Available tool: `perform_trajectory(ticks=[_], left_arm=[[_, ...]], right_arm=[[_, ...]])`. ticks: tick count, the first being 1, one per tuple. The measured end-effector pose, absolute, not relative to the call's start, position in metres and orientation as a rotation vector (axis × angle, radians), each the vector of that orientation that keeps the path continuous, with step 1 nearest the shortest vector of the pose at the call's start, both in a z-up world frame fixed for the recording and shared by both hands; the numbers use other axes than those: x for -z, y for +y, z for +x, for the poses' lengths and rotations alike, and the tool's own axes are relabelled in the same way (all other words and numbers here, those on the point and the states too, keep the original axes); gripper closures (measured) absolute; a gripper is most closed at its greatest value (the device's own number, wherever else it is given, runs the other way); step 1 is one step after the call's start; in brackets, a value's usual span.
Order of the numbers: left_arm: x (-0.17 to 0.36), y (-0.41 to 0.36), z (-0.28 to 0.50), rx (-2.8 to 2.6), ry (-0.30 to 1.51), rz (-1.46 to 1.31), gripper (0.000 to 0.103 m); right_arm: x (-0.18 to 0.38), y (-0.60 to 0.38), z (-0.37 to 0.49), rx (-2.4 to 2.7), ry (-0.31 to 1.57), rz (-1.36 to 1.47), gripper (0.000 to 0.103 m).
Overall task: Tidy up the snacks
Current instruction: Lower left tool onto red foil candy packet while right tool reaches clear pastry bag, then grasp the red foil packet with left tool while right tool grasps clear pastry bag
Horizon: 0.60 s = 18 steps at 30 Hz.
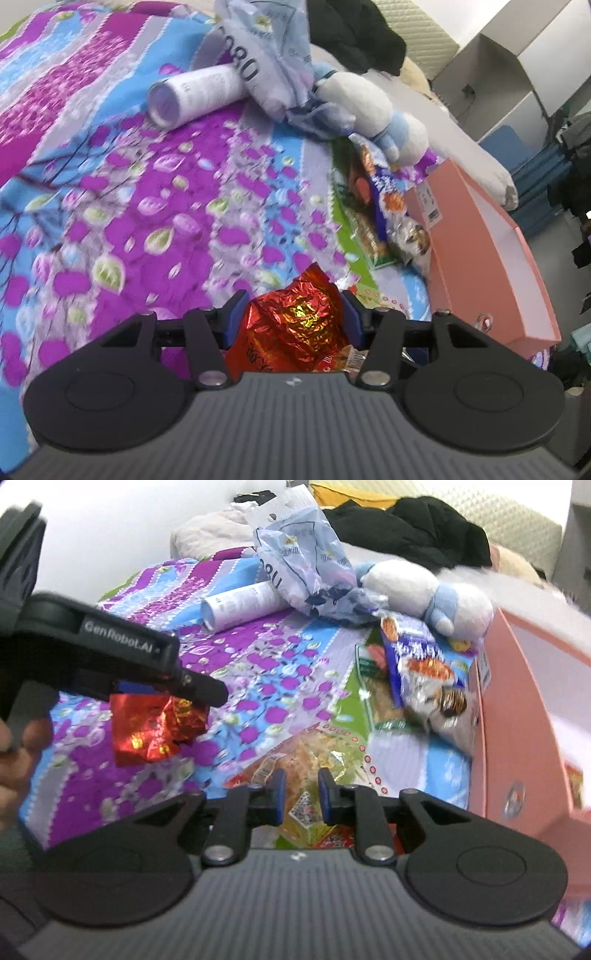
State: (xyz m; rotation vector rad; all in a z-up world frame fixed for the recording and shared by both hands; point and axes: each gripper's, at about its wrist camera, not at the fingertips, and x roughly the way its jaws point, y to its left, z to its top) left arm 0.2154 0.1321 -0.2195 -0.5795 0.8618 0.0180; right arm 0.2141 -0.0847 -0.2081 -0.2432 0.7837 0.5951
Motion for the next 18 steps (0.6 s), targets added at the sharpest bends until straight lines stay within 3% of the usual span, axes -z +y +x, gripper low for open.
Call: perform_trajectory(ticks=[7,9,11,13,15,18], left_arm=[[0.225,0.132,0.205,-0.028,0.877,-0.559,0.04],[0.225,0.131,0.204,-0.023,0.88,-0.554,0.024],[0.224,0.13,0.205,-0.034,0.895,-0.532,0.018],[0.222,0.128,0.206,-0.02,0.913,-0.512,0.016],[0.221,0.127,0.206,0.01,0.919,-0.49,0.012],[0.22,0.12,0.204,0.014,0.919,-0.415,0.01]], right_arm=[[0.217,-0.087,0.202,-0.607,0.854,-0.198,0.079],[0.219,-0.089,0.202,-0.607,0.864,-0.199,0.077],[0.221,-0.092,0.203,-0.61,0.879,-0.198,0.075],[0.223,-0.095,0.206,-0.634,0.889,-0.192,0.049],[0.223,-0.099,0.207,-0.66,0.882,-0.182,0.034],[0.226,-0.098,0.206,-0.681,0.84,-0.243,0.026]])
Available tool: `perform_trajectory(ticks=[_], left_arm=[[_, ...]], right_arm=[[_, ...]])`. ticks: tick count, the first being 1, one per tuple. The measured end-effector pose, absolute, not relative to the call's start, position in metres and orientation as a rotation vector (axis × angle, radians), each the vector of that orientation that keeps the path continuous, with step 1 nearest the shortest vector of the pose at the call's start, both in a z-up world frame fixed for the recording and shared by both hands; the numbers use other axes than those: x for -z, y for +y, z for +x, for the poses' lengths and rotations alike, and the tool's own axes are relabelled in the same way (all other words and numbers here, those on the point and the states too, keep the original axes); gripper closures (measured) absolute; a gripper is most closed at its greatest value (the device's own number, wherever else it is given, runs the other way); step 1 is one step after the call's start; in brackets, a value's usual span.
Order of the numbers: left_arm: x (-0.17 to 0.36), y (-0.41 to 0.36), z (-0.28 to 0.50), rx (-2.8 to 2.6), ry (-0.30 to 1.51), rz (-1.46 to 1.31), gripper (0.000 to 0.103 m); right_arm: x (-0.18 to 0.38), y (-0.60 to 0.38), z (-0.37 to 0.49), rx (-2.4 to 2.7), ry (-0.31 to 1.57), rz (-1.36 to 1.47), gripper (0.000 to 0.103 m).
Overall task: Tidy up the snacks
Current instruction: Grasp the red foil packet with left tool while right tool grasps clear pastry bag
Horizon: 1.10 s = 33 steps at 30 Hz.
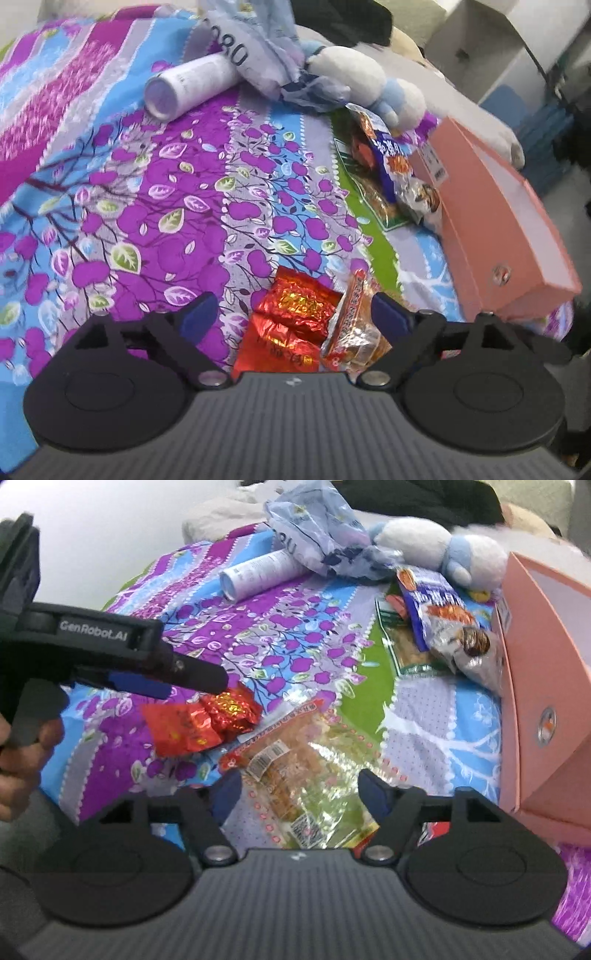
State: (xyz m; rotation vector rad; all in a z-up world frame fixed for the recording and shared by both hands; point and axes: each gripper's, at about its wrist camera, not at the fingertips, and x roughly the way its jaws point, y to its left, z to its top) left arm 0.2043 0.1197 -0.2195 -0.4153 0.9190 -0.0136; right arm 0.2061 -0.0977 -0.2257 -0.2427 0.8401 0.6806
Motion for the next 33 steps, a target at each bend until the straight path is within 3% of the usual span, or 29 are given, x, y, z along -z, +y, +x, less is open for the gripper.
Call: perform_trajectory(ticks=[3,15,24,26,33], left_arm=[[0.22,0.113,0.203,0.01,0.926,-0.349,0.01],[0.229,0.111,0.205,-0.006,0.946,-0.351,0.01],[0.238,0.108,0.208,0.0,0.975,-0.374,0.01],[0.238,0.108,0.208,0.002,0.979,-0.38,0.01],[0.233,0.107,0.206,0.013,0.96,-0.382,0.01]], right_arm=[[0.232,-0.096,0.209,-0.68,0.815,-0.334,0.019],[0.249,-0.104,0.219,-0.804,0.766,-0.357,0.018],[0.253,-0.096,0.228,-0.818,0.89,-0.319,0.016],[0.253,-0.096,0.227,-0.81,0.895,-0.315,0.02],[0.243,-0.098,0.221,-0.824,0.9,-0.307,0.063]])
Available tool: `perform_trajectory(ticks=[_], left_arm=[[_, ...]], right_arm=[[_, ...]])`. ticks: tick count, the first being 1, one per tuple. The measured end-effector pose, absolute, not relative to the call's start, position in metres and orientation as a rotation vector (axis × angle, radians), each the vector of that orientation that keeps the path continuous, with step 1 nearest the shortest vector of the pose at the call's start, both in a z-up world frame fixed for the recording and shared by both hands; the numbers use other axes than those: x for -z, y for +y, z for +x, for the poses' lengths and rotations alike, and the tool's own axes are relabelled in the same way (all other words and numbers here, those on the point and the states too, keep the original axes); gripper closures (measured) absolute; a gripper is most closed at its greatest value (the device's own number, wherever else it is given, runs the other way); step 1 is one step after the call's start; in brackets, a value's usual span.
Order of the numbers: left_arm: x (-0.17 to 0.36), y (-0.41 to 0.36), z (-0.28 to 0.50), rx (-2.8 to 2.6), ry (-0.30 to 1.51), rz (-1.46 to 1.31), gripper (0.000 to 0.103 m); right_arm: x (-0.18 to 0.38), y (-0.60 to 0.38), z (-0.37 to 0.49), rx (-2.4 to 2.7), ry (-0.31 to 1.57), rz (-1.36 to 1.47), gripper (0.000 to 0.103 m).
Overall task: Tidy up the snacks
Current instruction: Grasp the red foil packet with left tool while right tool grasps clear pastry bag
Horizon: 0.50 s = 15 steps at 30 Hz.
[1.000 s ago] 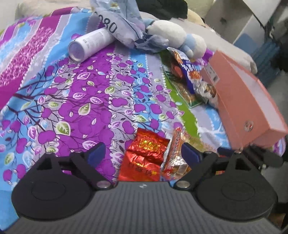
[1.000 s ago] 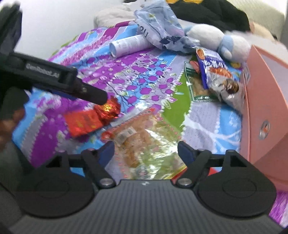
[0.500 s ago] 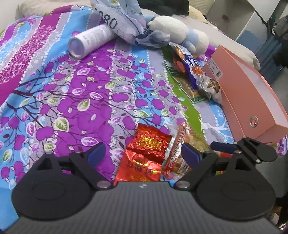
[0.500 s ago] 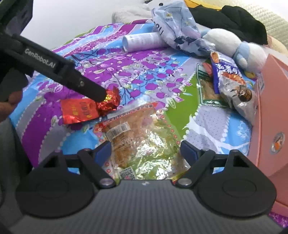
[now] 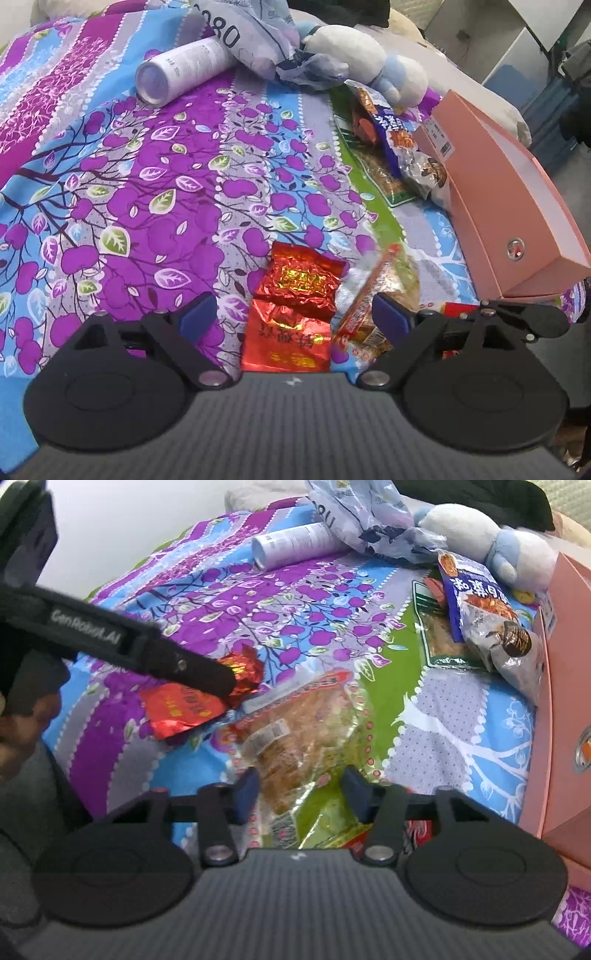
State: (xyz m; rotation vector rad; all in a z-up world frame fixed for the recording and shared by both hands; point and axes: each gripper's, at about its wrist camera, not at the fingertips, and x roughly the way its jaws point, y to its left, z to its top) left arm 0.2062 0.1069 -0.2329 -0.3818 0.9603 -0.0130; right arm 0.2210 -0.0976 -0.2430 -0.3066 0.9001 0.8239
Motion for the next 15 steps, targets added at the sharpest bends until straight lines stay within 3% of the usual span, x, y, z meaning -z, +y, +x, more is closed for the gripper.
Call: perform_trajectory(ticks=[1,4,15], left_arm=[[0.232,0.106,0.206,0.015,0.959,-0.377,0.01],[0.23,0.103,0.206,0.035,0.953,-0.364,0.01],[0.234,0.091,0.215,0.039,0.949,-0.337,0.011]], right_arm=[[0.241,-0.097,0.22,-0.824,0.9,-0.306,0.07],[0.238,-0.101,0.217,-0.81,0.902,-0.279,0.078],[0.222,-0.128,0.2,-0.621,0.871,-0.238,0.08]])
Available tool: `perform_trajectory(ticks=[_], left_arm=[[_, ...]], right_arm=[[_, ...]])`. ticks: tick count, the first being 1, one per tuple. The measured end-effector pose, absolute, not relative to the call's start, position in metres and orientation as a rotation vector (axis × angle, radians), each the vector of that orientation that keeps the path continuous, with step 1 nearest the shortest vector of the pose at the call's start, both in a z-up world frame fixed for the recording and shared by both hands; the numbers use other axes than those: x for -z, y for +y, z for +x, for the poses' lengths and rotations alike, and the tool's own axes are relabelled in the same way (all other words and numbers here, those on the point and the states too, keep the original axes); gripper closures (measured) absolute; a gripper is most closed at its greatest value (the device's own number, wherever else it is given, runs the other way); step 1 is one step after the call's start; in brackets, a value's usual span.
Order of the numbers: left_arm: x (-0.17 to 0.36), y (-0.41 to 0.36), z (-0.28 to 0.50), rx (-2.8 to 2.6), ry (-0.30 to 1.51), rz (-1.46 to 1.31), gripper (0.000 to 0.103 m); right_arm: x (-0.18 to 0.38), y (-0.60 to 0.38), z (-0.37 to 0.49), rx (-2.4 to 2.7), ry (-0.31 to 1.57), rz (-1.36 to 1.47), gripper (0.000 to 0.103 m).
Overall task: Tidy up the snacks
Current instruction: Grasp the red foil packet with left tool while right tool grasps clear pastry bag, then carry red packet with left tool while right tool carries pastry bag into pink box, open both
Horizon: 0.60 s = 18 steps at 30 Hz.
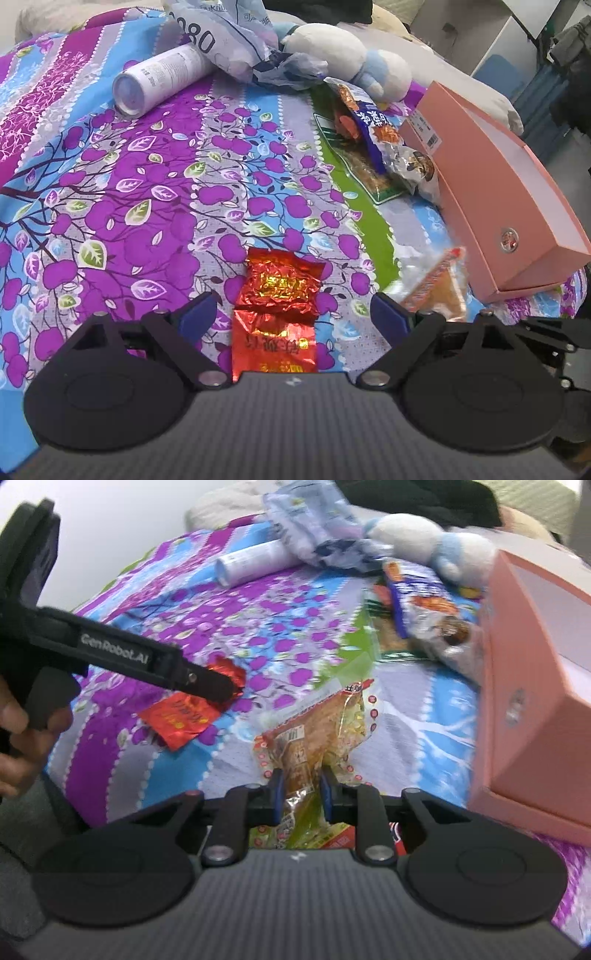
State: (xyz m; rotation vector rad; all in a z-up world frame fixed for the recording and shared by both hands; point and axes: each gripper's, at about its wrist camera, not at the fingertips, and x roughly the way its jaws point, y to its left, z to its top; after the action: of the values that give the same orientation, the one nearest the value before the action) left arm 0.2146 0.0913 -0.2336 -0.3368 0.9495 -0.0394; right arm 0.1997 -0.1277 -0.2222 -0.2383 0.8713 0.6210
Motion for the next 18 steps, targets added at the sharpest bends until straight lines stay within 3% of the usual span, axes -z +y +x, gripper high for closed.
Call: perform_trajectory(ticks=[4,7,12,18], left_arm=[[0.235,0.085,0.22,0.031,0.937,-0.295,0.013],[0.24,0.079,0.227,0.016,0.954,-0.265,0.02],[0.245,0.073,0.231,-0.014,0.974,-0.236,0.045],[0.233,0.07,0.225,-0.018,0.953,-0.248,0.045]], right_arm=[[0.224,-0.141,0.2,-0.541,0.867,-0.2,0.08],[0.229,-0.142,0.199,-0.513,0.858,-0.214,0.08],[0.233,-0.148,0.2,-0.478,0.862,-0.157,0.08],[0.222,-0.149,0.198,-0.482,0.845,-0.119,0.08]])
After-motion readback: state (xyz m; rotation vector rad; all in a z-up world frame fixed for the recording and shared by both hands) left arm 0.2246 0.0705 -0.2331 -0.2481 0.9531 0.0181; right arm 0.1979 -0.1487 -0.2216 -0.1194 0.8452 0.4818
